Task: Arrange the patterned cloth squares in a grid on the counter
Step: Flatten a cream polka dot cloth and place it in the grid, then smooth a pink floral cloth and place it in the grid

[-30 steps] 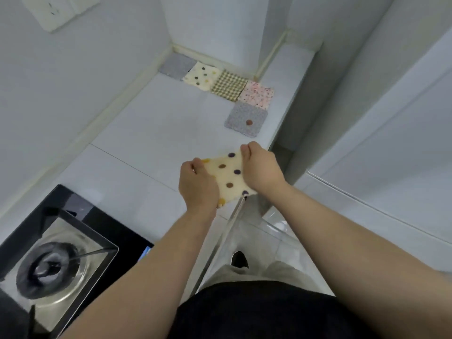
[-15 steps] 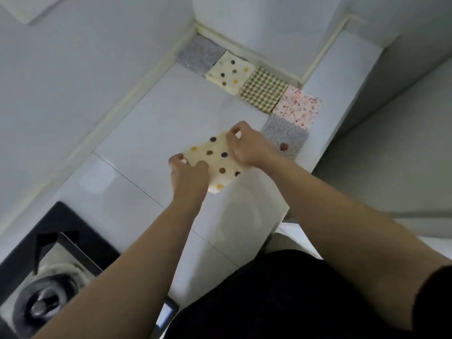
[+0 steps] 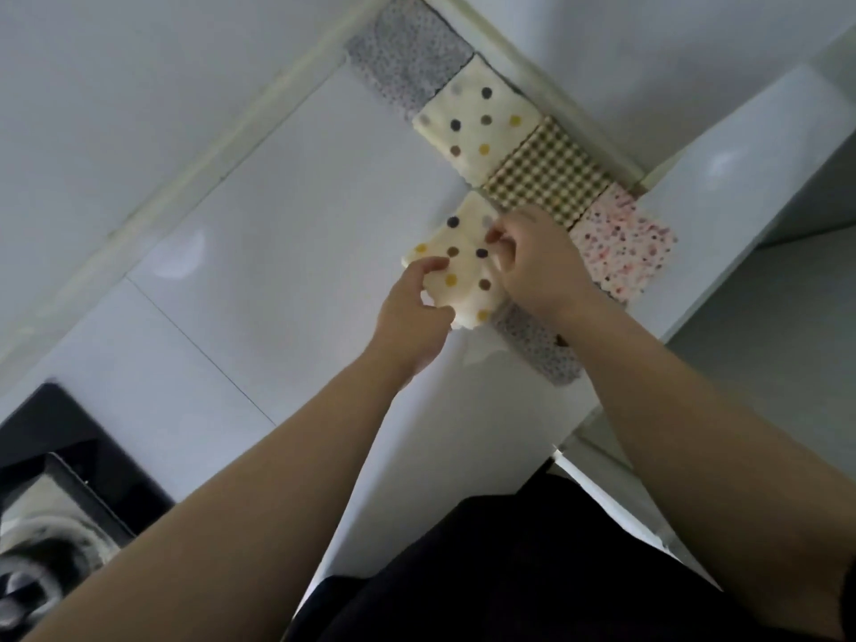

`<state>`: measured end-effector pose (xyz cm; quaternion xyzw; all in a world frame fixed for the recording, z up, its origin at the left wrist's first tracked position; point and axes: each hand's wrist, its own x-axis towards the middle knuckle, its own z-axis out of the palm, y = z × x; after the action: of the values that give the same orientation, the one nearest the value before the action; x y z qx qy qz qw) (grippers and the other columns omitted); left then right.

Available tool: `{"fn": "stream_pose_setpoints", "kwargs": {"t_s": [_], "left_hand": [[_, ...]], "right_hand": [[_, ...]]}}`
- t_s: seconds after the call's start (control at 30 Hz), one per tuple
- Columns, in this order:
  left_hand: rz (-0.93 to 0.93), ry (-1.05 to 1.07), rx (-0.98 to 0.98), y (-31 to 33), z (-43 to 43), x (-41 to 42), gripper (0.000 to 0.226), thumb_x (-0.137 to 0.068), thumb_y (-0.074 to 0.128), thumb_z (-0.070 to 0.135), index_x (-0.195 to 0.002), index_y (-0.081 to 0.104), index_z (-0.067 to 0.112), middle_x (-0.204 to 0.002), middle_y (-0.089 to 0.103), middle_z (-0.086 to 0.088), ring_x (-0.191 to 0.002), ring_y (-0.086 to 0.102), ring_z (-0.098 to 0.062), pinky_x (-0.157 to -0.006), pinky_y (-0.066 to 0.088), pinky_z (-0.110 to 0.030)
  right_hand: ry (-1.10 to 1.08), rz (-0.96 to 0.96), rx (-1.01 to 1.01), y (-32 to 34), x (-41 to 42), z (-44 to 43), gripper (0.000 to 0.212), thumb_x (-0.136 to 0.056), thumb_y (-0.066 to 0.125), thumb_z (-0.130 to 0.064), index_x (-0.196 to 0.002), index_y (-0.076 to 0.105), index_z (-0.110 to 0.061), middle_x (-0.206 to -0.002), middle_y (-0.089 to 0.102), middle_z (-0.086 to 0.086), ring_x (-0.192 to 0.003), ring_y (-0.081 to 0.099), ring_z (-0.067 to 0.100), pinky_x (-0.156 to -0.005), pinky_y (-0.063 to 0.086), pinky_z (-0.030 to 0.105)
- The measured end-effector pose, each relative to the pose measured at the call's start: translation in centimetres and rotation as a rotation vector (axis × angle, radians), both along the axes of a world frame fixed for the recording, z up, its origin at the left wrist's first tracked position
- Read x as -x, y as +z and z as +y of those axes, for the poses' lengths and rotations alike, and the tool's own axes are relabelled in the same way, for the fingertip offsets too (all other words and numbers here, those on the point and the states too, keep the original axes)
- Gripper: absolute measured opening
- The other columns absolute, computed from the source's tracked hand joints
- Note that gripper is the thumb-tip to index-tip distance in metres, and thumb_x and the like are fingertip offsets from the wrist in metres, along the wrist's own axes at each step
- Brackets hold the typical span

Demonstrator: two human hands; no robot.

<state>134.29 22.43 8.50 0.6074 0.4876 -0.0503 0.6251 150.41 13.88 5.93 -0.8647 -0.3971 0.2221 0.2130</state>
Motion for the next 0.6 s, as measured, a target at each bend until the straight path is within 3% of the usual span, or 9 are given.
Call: {"fn": "stream_pose_setpoints", "kwargs": {"t_s": [0.1,0.27,0.33,0.43,0.6], "left_hand": [[0.017,0.000,0.034,-0.9,0.1,-1.0,0.065,-0.085,0.056,-0.001,-0.137,0.052,0.038,-0.122,0.053,0.014,-0.100,0.069,-0.024,-0.074,0.052,-0.023],[0.063,-0.094,-0.037,-2.2,0.1,-1.8,0.067,-0.087,0.061,0.011,-0.146,0.045,0.038,-0.124,0.056,0.006,-0.106,0.066,-0.022,-0.093,0.055,-0.036],[0.123,-0.238,-0.178,-2.3,0.2,-1.7,0.064,-0.091,0.060,0.022,-0.149,0.040,0.038,-0.116,0.058,0.002,-0.098,0.063,-0.018,-0.090,0.052,-0.034],[0.249,-0.422,-0.497,-1.7,-0.2,-1.4,0.053,-0.098,0.054,0.036,-0.149,0.040,0.033,-0.124,0.050,0.000,-0.101,0.058,-0.020,-0.088,0.048,-0.034],[0.130,-0.569,-1.022,-2.0,-0.9,-3.0,0.045,-0.091,0.068,0.035,-0.130,0.063,0.014,-0.119,0.058,-0.009,-0.105,0.059,-0.031,-0.088,0.049,-0.044]], "right_hand": [[0.025,-0.051,0.023,-0.6,-0.8,0.0,0.023,-0.096,0.050,-0.013,-0.110,0.067,-0.007,-0.117,0.055,0.009,-0.106,0.054,0.026,-0.089,0.048,0.038],[0.093,-0.134,-0.007,-2.1,-1.4,-0.1,0.032,-0.093,0.049,-0.019,-0.112,0.069,-0.002,-0.115,0.059,0.016,-0.103,0.056,0.036,-0.089,0.050,0.045],[0.102,-0.202,0.011,-2.3,-1.4,-0.2,0.030,-0.091,0.052,-0.020,-0.109,0.070,-0.004,-0.116,0.058,0.016,-0.103,0.056,0.037,-0.088,0.049,0.046],[0.100,-0.328,0.017,-2.3,-1.2,-0.5,0.024,-0.088,0.059,-0.016,-0.108,0.069,-0.008,-0.124,0.057,0.016,-0.110,0.052,0.039,-0.089,0.045,0.047],[0.259,-0.296,-0.013,-2.5,-1.8,0.0,0.045,-0.082,0.064,-0.014,-0.127,0.063,-0.009,-0.144,0.052,0.012,-0.113,0.055,0.039,-0.089,0.049,0.052]]}}
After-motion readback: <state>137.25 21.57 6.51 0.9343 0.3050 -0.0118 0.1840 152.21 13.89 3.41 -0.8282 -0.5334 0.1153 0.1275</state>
